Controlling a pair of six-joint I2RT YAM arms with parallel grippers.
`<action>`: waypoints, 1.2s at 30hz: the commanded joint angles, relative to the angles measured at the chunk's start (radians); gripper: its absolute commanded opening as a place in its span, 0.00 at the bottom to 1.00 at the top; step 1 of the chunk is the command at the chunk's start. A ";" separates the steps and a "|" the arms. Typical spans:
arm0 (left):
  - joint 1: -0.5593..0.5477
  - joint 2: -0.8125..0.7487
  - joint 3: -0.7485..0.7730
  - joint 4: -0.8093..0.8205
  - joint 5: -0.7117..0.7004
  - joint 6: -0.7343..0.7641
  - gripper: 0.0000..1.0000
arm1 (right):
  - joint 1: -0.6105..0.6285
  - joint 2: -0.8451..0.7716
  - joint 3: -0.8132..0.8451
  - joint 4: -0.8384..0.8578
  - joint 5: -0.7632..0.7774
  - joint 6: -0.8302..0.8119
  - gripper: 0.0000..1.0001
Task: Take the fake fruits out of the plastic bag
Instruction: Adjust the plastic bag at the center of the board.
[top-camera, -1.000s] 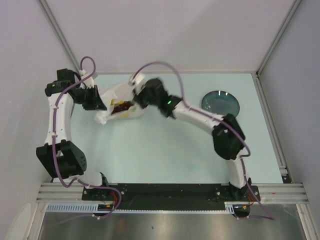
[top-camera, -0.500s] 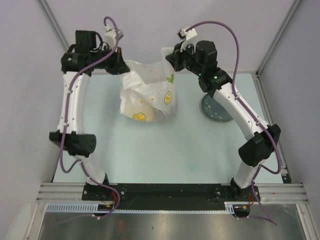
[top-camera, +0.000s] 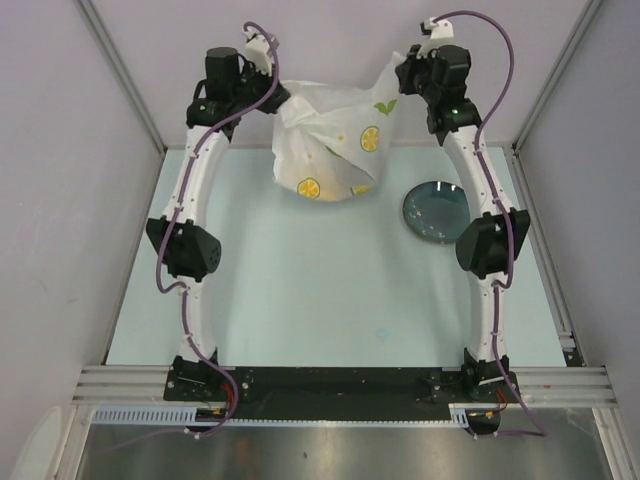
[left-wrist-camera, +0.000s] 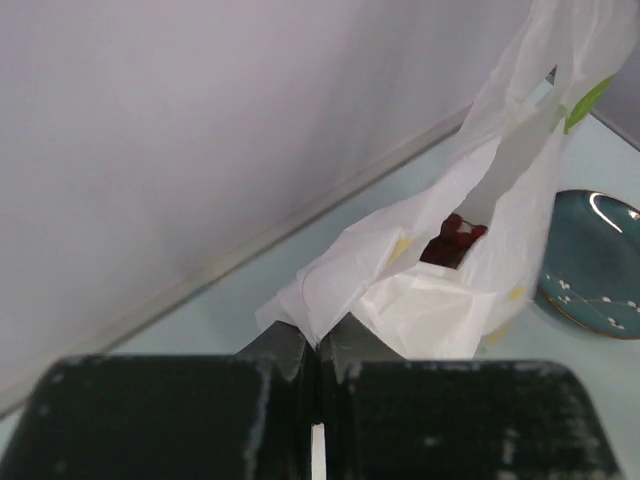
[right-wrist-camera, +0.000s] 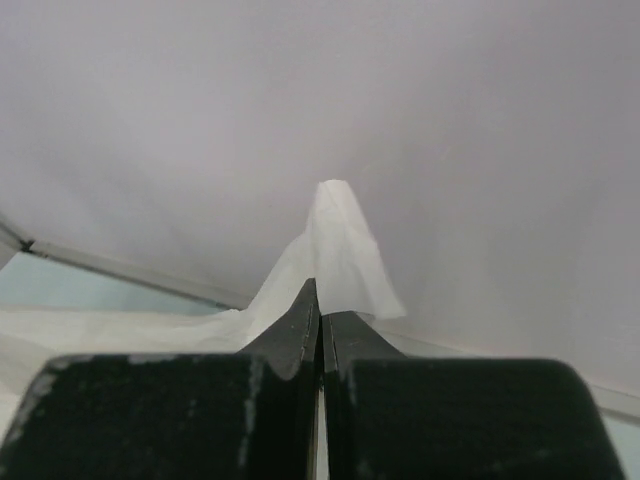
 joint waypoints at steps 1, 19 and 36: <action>-0.074 -0.075 -0.003 0.179 -0.053 0.073 0.00 | 0.004 -0.192 -0.172 0.207 0.015 -0.019 0.00; -0.084 -0.314 -0.517 -0.137 -0.013 0.025 0.00 | 0.060 -0.703 -1.080 0.154 0.012 -0.018 0.00; -0.095 -0.503 -0.712 -0.123 0.036 -0.065 0.82 | 0.047 -0.911 -1.153 -0.163 -0.008 -0.277 0.69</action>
